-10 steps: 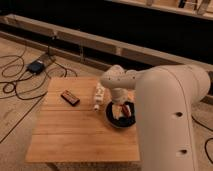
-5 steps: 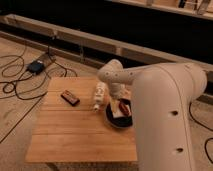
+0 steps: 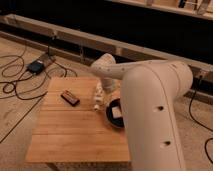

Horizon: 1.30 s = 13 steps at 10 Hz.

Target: Stand the bottle upright

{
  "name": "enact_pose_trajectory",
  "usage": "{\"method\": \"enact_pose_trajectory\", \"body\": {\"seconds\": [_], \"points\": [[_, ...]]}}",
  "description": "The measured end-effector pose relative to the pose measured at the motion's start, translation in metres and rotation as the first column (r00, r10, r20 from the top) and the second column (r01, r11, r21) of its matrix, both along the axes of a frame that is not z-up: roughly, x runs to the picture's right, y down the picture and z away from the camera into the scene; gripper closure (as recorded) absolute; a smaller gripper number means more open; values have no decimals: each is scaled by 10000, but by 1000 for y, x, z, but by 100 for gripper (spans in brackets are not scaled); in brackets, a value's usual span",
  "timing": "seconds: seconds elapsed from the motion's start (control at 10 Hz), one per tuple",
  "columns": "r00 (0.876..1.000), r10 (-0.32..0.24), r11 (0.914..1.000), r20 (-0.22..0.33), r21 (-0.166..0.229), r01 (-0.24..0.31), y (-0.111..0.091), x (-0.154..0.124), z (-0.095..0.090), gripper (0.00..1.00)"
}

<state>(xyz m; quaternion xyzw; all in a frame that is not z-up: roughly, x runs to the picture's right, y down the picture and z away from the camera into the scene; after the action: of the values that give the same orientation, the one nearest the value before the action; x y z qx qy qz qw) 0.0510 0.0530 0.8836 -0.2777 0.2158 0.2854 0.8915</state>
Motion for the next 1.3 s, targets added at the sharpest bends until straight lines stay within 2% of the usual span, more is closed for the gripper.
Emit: {"method": "enact_pose_trajectory", "body": {"seconds": [0.3,0.7,1.1,1.3], "points": [[9983,583,9982,90,108,-584,-17,-20,23,20],[9844,1762,9843,-20,57,-1762,-34,-33,46,20],[9749,2223,9750,145,-90,-2222,-43,-57,56,20],[9673,2537,9671,-47,-154,-2538,-42,-66,58,20]]}}
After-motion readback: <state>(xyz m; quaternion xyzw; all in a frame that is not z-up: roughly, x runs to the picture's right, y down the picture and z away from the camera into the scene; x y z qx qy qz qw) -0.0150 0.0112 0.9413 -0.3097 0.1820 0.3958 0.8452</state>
